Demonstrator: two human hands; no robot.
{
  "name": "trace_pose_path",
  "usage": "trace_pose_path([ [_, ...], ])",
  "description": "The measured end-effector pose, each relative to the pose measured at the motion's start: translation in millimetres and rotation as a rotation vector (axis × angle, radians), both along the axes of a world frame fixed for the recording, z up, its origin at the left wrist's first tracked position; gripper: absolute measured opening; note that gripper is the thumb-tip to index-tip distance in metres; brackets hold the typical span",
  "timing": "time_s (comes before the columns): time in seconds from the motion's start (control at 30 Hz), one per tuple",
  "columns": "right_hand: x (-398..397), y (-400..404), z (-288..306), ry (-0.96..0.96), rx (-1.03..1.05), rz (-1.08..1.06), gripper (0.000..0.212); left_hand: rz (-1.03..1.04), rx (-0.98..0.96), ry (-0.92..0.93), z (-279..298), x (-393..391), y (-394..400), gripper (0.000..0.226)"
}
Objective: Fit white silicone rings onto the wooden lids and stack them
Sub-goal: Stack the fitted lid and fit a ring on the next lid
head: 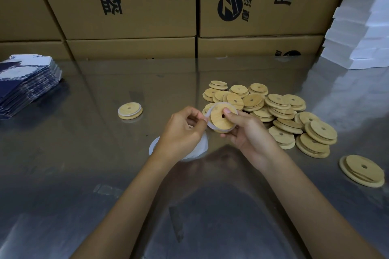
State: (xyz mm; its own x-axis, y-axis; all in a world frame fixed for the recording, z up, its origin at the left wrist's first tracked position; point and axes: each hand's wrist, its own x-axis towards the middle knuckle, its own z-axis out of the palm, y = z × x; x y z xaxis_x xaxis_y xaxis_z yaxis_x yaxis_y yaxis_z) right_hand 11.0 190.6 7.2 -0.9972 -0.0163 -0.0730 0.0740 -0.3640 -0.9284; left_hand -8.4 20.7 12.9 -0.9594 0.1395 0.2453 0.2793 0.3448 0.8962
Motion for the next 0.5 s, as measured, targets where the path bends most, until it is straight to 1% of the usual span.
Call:
trace_pose_path([
  [0.1,-0.7,1.8,0.2,-0.007,0.012,-0.006,0.027,0.002,-0.036,0.030,-0.2,0.7,-0.6,0.008],
  [0.33,-2.1,2.8,1.8,-0.013,0.056,0.009,0.025,0.027,-0.039,0.068,1.7,3.3,-1.2,0.011],
  [0.5,-1.5,7.7,2.6,-0.022,0.066,0.008,0.022,-0.007,-0.061,0.014,1.3,4.6,1.3,0.011],
])
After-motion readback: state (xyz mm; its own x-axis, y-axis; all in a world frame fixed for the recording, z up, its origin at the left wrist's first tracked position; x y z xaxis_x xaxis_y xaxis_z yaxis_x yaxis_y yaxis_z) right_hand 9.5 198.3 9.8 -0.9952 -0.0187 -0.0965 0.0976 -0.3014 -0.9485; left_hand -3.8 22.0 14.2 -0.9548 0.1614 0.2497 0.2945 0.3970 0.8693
